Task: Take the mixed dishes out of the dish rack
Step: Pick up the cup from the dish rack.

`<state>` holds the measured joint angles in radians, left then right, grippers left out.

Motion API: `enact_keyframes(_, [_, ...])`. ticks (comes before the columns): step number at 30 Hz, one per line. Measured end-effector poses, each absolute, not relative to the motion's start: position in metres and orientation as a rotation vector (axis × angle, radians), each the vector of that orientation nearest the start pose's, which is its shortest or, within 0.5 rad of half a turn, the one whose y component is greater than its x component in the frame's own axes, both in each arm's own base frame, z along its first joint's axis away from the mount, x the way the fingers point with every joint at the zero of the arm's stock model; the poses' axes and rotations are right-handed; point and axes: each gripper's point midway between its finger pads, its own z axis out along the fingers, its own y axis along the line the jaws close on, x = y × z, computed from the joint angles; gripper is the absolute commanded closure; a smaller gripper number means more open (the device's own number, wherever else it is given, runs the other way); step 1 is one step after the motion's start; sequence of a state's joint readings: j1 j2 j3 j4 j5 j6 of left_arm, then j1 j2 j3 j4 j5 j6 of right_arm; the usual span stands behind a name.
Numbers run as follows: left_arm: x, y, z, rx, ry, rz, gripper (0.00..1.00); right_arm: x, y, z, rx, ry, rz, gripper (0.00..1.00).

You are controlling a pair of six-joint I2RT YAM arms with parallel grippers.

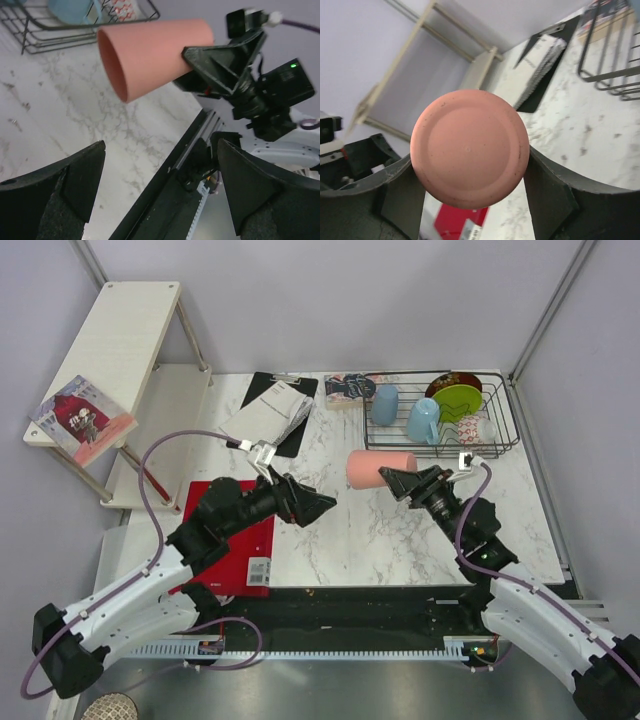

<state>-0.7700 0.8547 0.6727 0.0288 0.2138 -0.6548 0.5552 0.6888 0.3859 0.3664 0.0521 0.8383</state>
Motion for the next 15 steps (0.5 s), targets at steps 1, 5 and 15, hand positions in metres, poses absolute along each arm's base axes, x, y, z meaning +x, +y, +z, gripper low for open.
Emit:
enact_keyframes(1, [0.191, -0.275, 0.268, 0.270, 1.796, -1.253, 0.01, 0.257, 0.191, 0.254, 0.287, 1.555, 1.129, 1.00])
enact_keyframes(5, [0.180, -0.275, 0.281, 0.253, 1.636, -1.387, 0.01, 0.248, 0.203, 0.264, 0.328, 1.443, 1.355, 1.00])
enact_keyframes(15, [0.171, -0.281, 0.305, 0.277, 1.513, -1.500, 0.01, 0.229, 0.221, 0.291, 0.293, 1.313, 1.642, 1.00])
